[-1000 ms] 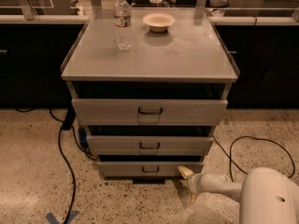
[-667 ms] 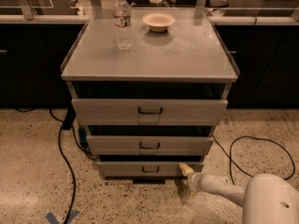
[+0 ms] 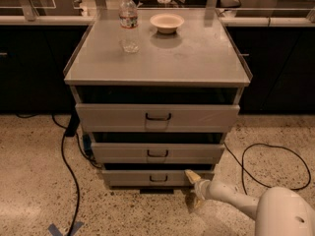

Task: Open bottom drawer

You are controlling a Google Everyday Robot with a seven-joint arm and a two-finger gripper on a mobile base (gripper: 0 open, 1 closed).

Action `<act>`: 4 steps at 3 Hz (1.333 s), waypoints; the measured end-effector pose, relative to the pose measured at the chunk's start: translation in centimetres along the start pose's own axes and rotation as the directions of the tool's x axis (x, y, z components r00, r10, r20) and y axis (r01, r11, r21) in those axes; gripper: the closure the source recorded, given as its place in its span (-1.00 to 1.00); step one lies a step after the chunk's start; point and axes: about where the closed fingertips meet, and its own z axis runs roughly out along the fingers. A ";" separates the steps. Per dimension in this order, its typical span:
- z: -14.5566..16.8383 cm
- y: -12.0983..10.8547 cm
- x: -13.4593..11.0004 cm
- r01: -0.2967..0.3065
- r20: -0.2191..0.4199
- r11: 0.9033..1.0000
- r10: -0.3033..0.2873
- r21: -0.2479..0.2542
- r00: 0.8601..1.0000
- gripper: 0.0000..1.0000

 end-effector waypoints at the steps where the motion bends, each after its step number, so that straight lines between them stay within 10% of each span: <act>1: 1.1 -1.1 -0.1 0.003 0.024 1.000 -0.004 0.018 1.000 -1.00; 4: 4.2 -5.6 -0.4 0.040 0.063 0.999 -0.041 0.025 0.997 -1.00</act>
Offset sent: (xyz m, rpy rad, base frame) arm 0.0536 0.0122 -0.0099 0.0739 -0.0481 0.0145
